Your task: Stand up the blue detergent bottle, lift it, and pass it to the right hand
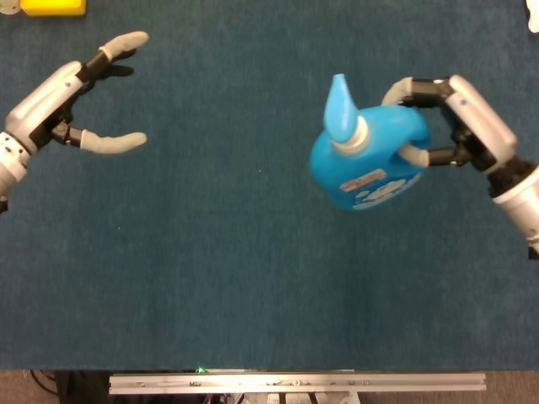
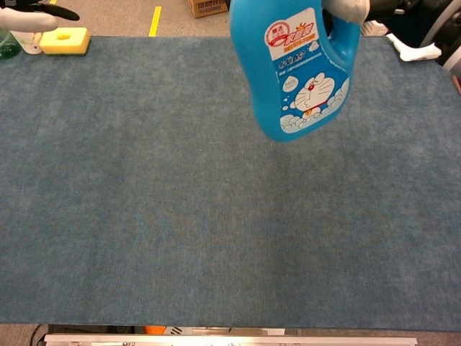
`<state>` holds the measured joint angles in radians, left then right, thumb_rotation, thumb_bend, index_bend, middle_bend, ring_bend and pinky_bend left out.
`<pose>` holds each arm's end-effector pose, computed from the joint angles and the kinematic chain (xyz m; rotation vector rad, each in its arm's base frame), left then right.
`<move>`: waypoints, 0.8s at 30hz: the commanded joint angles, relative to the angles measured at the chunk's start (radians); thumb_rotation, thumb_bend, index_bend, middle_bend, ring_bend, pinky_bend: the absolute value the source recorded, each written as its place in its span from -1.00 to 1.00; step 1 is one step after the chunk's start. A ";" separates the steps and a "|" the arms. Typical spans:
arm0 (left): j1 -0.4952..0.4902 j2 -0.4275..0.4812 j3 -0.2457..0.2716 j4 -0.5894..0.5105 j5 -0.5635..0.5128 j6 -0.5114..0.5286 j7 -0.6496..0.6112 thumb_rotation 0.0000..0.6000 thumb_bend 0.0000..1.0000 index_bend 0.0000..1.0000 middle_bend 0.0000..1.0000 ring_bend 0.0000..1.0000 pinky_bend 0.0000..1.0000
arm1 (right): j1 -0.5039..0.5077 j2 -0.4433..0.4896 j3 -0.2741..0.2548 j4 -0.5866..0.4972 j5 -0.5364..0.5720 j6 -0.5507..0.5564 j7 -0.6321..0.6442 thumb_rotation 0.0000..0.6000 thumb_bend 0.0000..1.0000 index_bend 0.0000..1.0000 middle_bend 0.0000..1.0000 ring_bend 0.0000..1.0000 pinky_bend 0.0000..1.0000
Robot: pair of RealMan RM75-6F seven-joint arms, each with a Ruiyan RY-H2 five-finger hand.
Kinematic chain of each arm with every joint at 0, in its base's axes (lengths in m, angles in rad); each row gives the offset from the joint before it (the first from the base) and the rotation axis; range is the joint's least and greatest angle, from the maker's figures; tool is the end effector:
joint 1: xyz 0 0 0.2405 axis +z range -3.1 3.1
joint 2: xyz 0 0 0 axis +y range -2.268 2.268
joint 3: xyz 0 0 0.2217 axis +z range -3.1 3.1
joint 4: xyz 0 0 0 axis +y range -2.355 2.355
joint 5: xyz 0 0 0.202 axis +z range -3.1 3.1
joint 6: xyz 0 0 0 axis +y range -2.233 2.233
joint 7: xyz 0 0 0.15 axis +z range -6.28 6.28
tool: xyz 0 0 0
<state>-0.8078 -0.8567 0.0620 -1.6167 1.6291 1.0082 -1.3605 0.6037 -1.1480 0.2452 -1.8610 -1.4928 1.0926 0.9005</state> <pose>-0.1571 0.3220 0.1542 -1.6222 -1.8886 -1.4020 -0.0816 -0.2901 0.1007 1.4916 -1.8376 1.8437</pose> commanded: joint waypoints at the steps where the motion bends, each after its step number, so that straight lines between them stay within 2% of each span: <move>1: 0.018 0.018 0.006 -0.008 -0.012 -0.012 0.047 0.86 -0.61 -1.00 -1.00 -1.00 -0.79 | -0.024 0.007 -0.007 0.002 -0.006 0.035 0.009 1.00 -0.11 0.23 0.16 0.06 0.21; 5: 0.054 0.036 0.015 -0.018 -0.040 -0.024 0.201 1.00 -0.61 -1.00 -1.00 -1.00 -0.79 | -0.050 0.019 -0.021 0.003 -0.015 0.070 0.001 1.00 -0.11 0.23 0.16 0.06 0.21; 10: 0.112 0.046 0.018 -0.031 -0.091 -0.012 0.430 1.00 -0.61 -0.95 -1.00 -1.00 -0.79 | -0.083 0.029 -0.037 0.004 -0.025 0.113 0.001 1.00 -0.11 0.23 0.16 0.06 0.21; 18: 0.250 0.034 0.004 -0.083 -0.196 0.119 0.784 1.00 -0.61 -0.84 -0.97 -1.00 -0.79 | -0.130 0.043 -0.053 -0.003 -0.043 0.182 -0.017 1.00 -0.11 0.23 0.16 0.06 0.21; 24: 0.344 0.022 -0.002 -0.115 -0.244 0.209 0.933 1.00 -0.61 -0.82 -0.96 -1.00 -0.79 | -0.162 0.035 -0.065 0.000 -0.051 0.225 -0.007 1.00 -0.11 0.23 0.16 0.06 0.21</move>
<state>-0.5086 -0.8284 0.0652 -1.7093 1.4171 1.1746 -0.4761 0.4467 -1.1103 0.1837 -1.8619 -1.5414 1.3135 0.8916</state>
